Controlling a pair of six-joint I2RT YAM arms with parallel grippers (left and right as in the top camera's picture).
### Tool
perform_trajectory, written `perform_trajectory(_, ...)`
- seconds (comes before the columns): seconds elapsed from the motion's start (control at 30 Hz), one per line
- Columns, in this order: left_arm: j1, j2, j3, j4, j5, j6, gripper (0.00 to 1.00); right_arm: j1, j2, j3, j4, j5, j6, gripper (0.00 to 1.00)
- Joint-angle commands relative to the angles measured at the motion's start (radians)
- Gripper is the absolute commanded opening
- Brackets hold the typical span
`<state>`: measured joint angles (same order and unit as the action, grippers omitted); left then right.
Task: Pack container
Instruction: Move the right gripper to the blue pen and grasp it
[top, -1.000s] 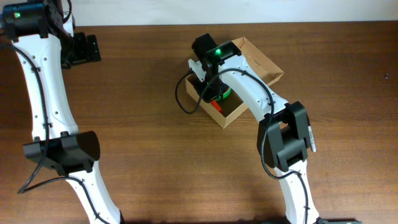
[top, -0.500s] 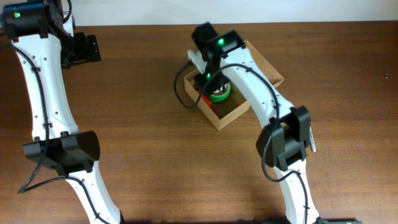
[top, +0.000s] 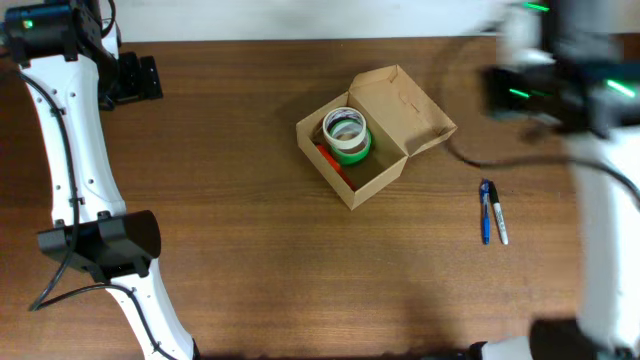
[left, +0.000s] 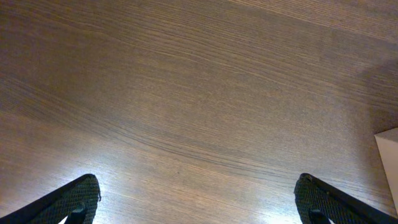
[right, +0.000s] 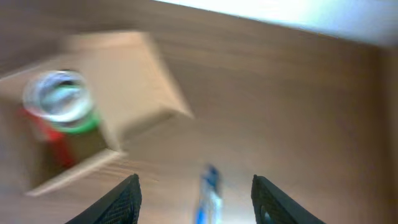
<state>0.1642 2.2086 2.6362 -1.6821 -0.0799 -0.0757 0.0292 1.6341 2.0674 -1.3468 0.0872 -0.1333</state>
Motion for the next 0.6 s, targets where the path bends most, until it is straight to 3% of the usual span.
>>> perform_trajectory(0.0,0.002,-0.008,-0.004,0.002,0.006,-0.013,1.0,-0.149,-0.09,-0.169,0.002,-0.03,0.045,0.59)
perform_trajectory(0.23,0.002,-0.008,-0.004,0.002,0.006,-0.013,1.0,-0.314,-0.092,-0.451,0.089,-0.058,0.122,0.64)
perform_trajectory(0.4,0.002,-0.008,-0.004,0.002,0.006,-0.013,1.0,-0.316,0.009,-0.615,0.169,-0.088,0.138,0.64)
perform_trajectory(0.57,0.002,-0.008,-0.004,0.002,0.005,-0.013,1.0,-0.285,0.134,-0.636,0.193,-0.122,0.123,0.64)
